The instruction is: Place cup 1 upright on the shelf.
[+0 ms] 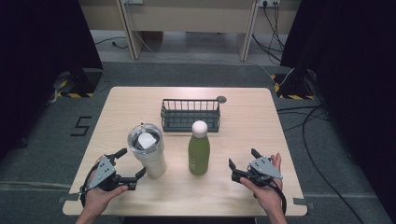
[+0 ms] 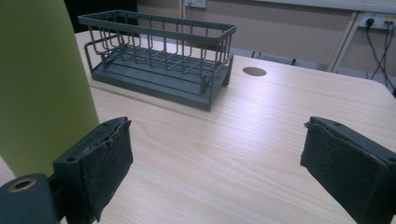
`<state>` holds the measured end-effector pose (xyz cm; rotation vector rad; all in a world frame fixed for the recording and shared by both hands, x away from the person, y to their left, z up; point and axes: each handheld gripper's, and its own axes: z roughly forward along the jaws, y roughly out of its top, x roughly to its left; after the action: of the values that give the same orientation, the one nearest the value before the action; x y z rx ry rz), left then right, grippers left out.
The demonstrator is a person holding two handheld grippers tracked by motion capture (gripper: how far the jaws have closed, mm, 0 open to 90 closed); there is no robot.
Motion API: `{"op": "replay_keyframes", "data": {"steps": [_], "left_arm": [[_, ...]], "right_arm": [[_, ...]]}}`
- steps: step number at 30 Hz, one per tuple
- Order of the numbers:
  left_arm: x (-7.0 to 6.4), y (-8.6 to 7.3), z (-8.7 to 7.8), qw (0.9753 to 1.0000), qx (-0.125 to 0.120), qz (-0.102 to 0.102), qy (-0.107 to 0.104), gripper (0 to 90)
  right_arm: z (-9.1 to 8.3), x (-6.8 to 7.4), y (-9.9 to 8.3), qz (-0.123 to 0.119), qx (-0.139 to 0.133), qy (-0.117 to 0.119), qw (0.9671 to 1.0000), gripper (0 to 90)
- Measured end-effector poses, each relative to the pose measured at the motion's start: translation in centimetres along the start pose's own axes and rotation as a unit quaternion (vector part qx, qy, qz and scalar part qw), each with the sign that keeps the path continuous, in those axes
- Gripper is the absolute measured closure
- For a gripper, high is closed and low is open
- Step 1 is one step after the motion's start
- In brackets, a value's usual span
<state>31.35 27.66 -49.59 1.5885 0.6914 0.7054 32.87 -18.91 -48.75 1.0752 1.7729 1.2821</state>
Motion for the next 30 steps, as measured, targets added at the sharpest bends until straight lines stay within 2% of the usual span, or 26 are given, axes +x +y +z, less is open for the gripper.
{"op": "replay_keyframes", "data": {"steps": [13, 20, 30], "left_arm": [[-0.2, 0.4, 0.5, 1.0, -0.004, -0.003, -0.003, 0.0], [-0.5, 0.7, 1.2, 0.9999, -0.007, -0.002, -0.015, 0.0], [-0.9, 0.6, 2.2, 0.9994, -0.002, -0.014, -0.03, 0.0]], "right_arm": [[0.2, 0.1, 0.0, 0.003, 0.002, 0.001, 1.0, 9.2], [0.1, 0.2, 0.4, 0.005, -0.002, 0.001, 1.0, 9.6], [0.3, 0.2, 0.4, 0.006, 0.002, 0.003, 1.0, 10.1]]}}
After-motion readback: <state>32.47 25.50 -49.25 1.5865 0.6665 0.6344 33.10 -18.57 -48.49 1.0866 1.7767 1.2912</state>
